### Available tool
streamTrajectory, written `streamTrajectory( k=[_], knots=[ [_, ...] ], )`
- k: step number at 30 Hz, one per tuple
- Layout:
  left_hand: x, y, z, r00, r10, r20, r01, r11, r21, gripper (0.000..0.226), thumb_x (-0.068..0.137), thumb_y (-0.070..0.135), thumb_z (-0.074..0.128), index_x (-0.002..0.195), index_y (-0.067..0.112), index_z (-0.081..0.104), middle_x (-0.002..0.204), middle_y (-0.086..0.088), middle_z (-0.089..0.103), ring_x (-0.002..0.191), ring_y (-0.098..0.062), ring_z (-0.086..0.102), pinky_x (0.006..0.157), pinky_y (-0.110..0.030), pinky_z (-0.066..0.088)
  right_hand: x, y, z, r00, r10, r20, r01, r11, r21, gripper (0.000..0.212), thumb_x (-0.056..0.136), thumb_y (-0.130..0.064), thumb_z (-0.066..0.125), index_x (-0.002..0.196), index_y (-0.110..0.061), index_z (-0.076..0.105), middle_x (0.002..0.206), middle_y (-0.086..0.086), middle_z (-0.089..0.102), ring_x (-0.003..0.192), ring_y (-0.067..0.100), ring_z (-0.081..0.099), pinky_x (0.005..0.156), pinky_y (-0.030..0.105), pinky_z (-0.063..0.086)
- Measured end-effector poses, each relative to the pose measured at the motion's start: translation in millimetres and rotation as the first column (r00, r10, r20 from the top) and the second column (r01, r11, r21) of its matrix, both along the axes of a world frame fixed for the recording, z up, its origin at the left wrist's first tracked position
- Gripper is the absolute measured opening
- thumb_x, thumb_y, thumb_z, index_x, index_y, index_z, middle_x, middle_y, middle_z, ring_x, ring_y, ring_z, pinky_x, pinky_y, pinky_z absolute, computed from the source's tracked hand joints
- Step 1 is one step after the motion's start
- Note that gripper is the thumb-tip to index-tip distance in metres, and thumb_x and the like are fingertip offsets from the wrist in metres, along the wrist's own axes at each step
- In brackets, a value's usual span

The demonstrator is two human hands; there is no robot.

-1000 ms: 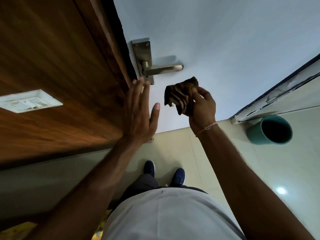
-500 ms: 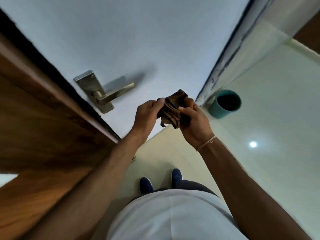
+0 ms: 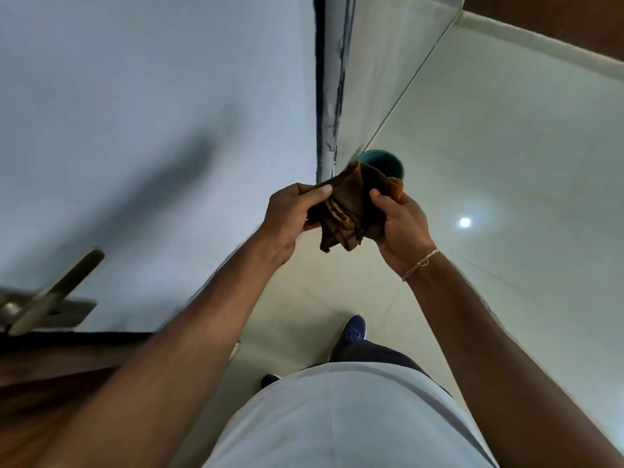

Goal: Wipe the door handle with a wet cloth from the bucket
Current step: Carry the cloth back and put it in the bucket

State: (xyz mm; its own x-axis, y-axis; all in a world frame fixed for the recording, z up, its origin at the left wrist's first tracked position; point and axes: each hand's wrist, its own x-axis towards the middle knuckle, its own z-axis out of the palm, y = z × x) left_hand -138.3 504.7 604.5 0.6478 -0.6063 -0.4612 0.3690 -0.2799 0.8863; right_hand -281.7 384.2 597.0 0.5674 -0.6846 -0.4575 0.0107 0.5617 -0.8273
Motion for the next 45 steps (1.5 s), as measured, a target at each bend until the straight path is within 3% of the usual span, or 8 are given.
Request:
streamTrajectory(
  k=[5, 10, 19, 27, 31, 36, 41, 45],
  knots=[
    [-3, -91, -3, 1.000, -0.002, 0.030, 0.003, 1.000, -0.018, 0.014, 0.095, 0.019, 0.081, 0.099, 0.008, 0.073, 0.097, -0.012, 0.078, 0.094, -0.024, 0.076, 0.094, -0.048, 0.066, -9, -81, -3, 0.913, -0.046, -0.404, -0.206, 0.805, -0.557, 0.023, 0.110, -0.017, 0.058, 0.128, -0.020, 0.071, 0.113, 0.005, 0.077, 0.105, 0.025, 0.074, 0.098, 0.049, 0.064],
    [-7, -157, -4, 0.997, 0.008, 0.079, -0.009, 1.000, 0.011, 0.015, 0.093, 0.021, 0.083, 0.097, 0.009, 0.077, 0.096, -0.011, 0.081, 0.094, -0.025, 0.077, 0.098, -0.057, 0.065, -14, -133, -4, 0.815, -0.195, -0.546, -0.356, 0.574, -0.737, 0.019, 0.104, -0.020, 0.062, 0.117, -0.017, 0.076, 0.108, 0.006, 0.076, 0.089, 0.019, 0.060, 0.082, 0.032, 0.050],
    [0, -260, 0, 0.976, -0.178, 0.129, 0.171, 0.983, 0.059, 0.064, 0.105, 0.070, 0.041, 0.101, 0.022, 0.084, 0.104, -0.003, 0.083, 0.107, -0.022, 0.078, 0.102, -0.051, 0.062, 4, -221, -14, 0.969, 0.067, -0.239, -0.108, 0.981, -0.163, 0.054, 0.109, -0.058, 0.051, 0.121, -0.012, 0.077, 0.113, 0.012, 0.082, 0.107, 0.026, 0.080, 0.097, 0.041, 0.066],
    [61, -379, -13, 0.878, -0.464, 0.120, 0.433, 0.875, 0.219, 0.104, 0.095, 0.091, 0.002, 0.087, 0.030, 0.086, 0.098, -0.002, 0.083, 0.103, -0.021, 0.078, 0.101, -0.048, 0.060, 50, -320, -43, 0.995, 0.079, -0.064, -0.079, 0.997, -0.002, 0.041, 0.105, -0.026, 0.061, 0.137, -0.001, 0.067, 0.127, 0.024, 0.075, 0.107, 0.036, 0.071, 0.080, 0.038, 0.053],
    [85, -426, -19, 0.820, -0.544, 0.179, 0.503, 0.833, 0.229, 0.112, 0.097, 0.086, -0.004, 0.087, 0.022, 0.087, 0.090, 0.001, 0.083, 0.094, -0.016, 0.077, 0.098, -0.044, 0.061, 76, -372, -36, 0.996, -0.073, 0.057, 0.060, 0.978, 0.202, 0.041, 0.109, -0.029, 0.042, 0.126, -0.003, 0.069, 0.098, 0.009, 0.078, 0.083, 0.025, 0.074, 0.070, 0.035, 0.057],
    [111, -473, -38, 0.863, -0.477, 0.165, 0.458, 0.878, 0.142, 0.109, 0.104, 0.076, 0.000, 0.082, 0.011, 0.085, 0.093, 0.003, 0.084, 0.094, -0.014, 0.076, 0.089, -0.028, 0.057, 113, -425, -69, 0.982, -0.140, -0.127, 0.167, 0.956, 0.240, 0.034, 0.104, -0.009, 0.054, 0.128, 0.011, 0.066, 0.124, 0.030, 0.072, 0.113, 0.039, 0.063, 0.089, 0.044, 0.048],
    [132, -509, -83, 0.911, -0.339, 0.237, 0.304, 0.937, 0.170, 0.089, 0.109, 0.068, 0.018, 0.083, 0.014, 0.083, 0.078, -0.003, 0.080, 0.082, -0.014, 0.077, 0.086, -0.036, 0.062, 137, -480, -105, 0.936, -0.162, -0.312, 0.236, 0.948, 0.214, 0.010, 0.105, -0.005, 0.064, 0.110, 0.000, 0.071, 0.092, 0.011, 0.076, 0.085, 0.026, 0.072, 0.060, 0.027, 0.059],
    [144, -534, -150, 0.852, -0.398, 0.339, 0.293, 0.900, 0.322, 0.059, 0.115, 0.047, 0.043, 0.085, 0.008, 0.074, 0.078, -0.010, 0.073, 0.074, -0.009, 0.066, 0.070, -0.031, 0.052, 153, -526, -168, 0.869, -0.101, -0.485, 0.181, 0.976, 0.120, 0.022, 0.099, -0.014, 0.077, 0.114, 0.002, 0.070, 0.109, 0.019, 0.079, 0.092, 0.028, 0.080, 0.076, 0.033, 0.068]
  ],
)
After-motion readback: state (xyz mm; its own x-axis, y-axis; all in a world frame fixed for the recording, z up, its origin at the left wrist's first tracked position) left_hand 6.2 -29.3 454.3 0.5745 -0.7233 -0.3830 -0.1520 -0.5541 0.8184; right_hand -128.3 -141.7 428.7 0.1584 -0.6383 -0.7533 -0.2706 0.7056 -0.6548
